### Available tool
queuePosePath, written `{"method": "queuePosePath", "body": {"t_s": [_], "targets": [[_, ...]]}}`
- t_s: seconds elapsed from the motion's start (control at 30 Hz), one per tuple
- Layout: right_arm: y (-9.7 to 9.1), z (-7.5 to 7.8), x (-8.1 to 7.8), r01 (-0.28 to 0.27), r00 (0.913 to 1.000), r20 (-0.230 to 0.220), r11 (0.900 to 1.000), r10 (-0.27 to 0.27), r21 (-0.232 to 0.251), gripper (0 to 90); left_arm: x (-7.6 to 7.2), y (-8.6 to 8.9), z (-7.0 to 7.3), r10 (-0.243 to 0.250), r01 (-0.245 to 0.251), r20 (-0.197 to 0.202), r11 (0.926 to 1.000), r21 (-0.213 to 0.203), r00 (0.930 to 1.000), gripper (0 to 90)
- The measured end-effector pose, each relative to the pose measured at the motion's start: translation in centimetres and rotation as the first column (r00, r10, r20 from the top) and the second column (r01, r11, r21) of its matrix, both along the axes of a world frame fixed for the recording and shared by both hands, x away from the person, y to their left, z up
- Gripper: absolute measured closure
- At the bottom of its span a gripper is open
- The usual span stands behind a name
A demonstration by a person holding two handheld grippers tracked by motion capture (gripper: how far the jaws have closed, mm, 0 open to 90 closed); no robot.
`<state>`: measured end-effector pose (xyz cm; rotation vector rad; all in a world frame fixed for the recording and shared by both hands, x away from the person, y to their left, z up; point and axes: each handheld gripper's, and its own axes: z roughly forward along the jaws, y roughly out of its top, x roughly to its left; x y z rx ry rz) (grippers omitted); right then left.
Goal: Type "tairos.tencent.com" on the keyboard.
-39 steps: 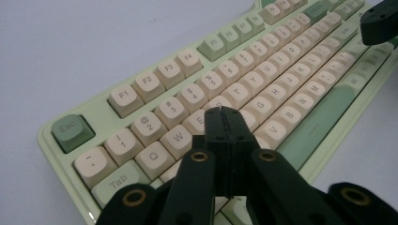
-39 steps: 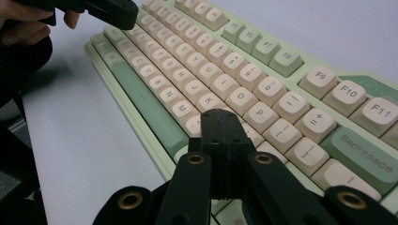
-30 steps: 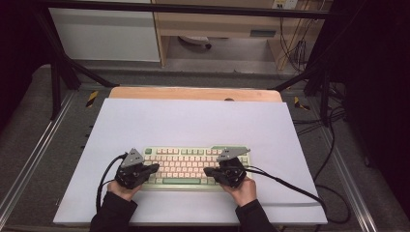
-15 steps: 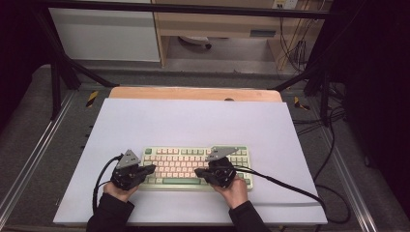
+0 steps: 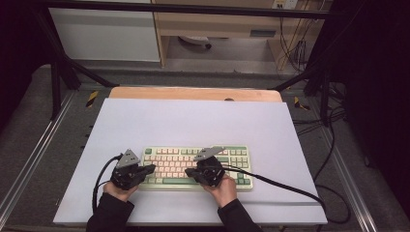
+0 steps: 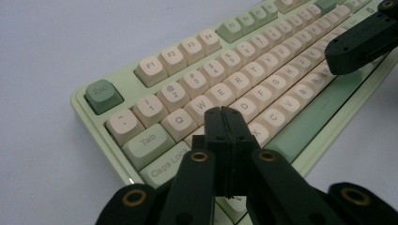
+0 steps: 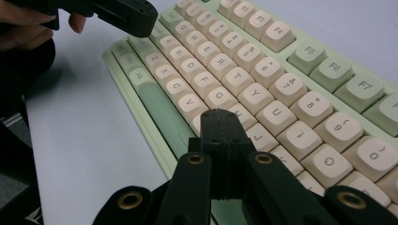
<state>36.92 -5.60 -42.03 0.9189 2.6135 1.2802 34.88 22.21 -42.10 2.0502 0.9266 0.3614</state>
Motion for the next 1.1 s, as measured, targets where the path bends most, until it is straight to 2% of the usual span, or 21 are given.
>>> {"method": "queuePosePath", "body": {"t_s": [0.3, 0.67, 0.9, 1.1], "targets": [[0.3, -0.7, 0.2, -0.003, 1.0, -0.005, 0.9997, 0.003, -0.026, 90.0, 0.0, 0.0, 0.0, -0.001, 0.001, 0.0, 1.0, 0.001, 1.0, 90.0], [0.5, -1.1, 0.1, -0.011, 0.9999, -0.004, 0.9995, 0.01, -0.03, 90.0, 0.0, -0.1, 0.0, -0.002, 0.002, 0.001, 1.0, 0.002, 1.0, 90.0], [0.1, -0.3, -0.1, -0.019, 0.9998, 0.007, 0.9998, 0.019, -0.002, 90.0, 0.0, 0.0, 0.0, 0.001, -0.001, 0.003, 1.0, 0.0, 1.0, 90.0], [-0.5, 0.6, -0.1, -0.012, 0.9997, 0.023, 0.9998, 0.012, -0.018, 90.0, 0.0, 0.0, 0.1, 0.001, -0.001, 0.005, 1.0, -0.002, 1.0, 90.0]]}}
